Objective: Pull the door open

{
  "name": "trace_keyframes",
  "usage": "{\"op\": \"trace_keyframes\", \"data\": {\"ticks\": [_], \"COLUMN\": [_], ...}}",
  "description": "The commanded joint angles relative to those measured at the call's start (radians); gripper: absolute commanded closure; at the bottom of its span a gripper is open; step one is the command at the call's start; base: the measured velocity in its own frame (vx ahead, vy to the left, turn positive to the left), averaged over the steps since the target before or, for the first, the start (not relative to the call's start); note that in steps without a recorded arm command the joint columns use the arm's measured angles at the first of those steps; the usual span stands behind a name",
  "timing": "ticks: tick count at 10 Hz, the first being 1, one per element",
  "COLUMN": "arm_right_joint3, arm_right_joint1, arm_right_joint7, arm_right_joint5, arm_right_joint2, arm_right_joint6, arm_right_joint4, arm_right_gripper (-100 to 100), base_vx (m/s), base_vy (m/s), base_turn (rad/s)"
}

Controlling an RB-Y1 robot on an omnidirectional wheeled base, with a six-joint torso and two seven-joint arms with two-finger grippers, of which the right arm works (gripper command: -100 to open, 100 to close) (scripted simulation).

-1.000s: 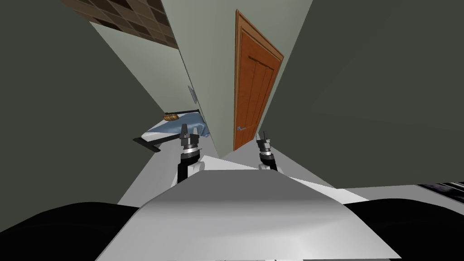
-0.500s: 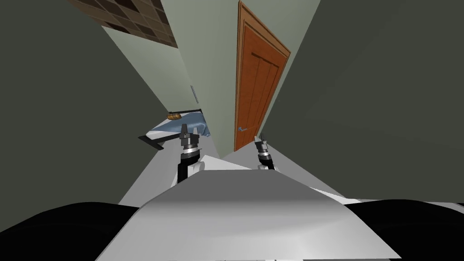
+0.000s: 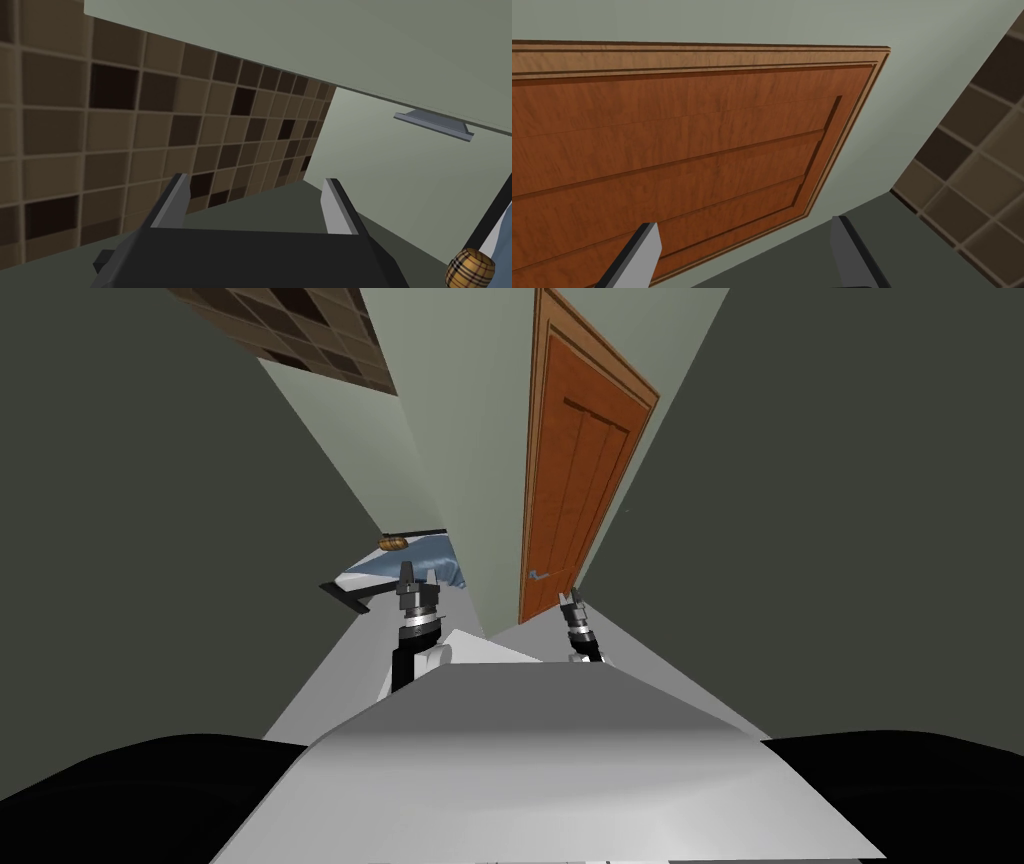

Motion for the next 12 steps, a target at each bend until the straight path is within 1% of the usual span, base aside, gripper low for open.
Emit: {"op": "trace_keyframes", "data": {"ticks": [1, 2, 3, 4, 5, 6, 7, 9, 10, 11, 12], "arm_right_joint3": [0.004, 0.004, 0.006, 0.008, 0.008, 0.009, 0.009, 0.013, 0.013, 0.015, 0.015], "arm_right_joint1": [-0.022, -0.022, -0.035, -0.049, -0.049, -0.062, -0.062, -0.089, -0.089, -0.103, -0.103], "arm_right_joint7": [-0.008, -0.008, -0.014, -0.021, -0.021, -0.027, -0.027, -0.04, -0.04, -0.046, -0.046], "arm_right_joint5": [-0.004, -0.004, -0.008, -0.012, -0.012, -0.016, -0.016, -0.023, -0.023, -0.027, -0.027], "arm_right_joint2": [-0.01, -0.01, -0.019, -0.028, -0.028, -0.036, -0.036, -0.053, -0.053, -0.062, -0.062], "arm_right_joint6": [-0.006, -0.006, -0.015, -0.024, -0.024, -0.032, -0.032, -0.05, -0.05, -0.058, -0.058], "arm_right_joint4": [0.05, 0.064, 0.109, 0.138, 0.155, 0.185, 0.2, 0.279, 0.29, 0.323, 0.336], "arm_right_gripper": [-100, -100, -100, -100, -100, -100, -100, -100, -100, -100, -100], "base_vx": [0.064, 0.052, 0.058, 0.069, 0.052, 0.051, 0.042, 0.056, 0.041, 0.039, 0.033], "base_vy": [-0.049, -0.044, -0.035, -0.047, -0.05, -0.042, -0.035, -0.047, -0.047, -0.048, -0.039], "base_turn": [0.171, 0.048, 0.078, 0.185, 0.072, 0.104, 0.053, 0.14, 0.047, 0.09, 0.067]}}
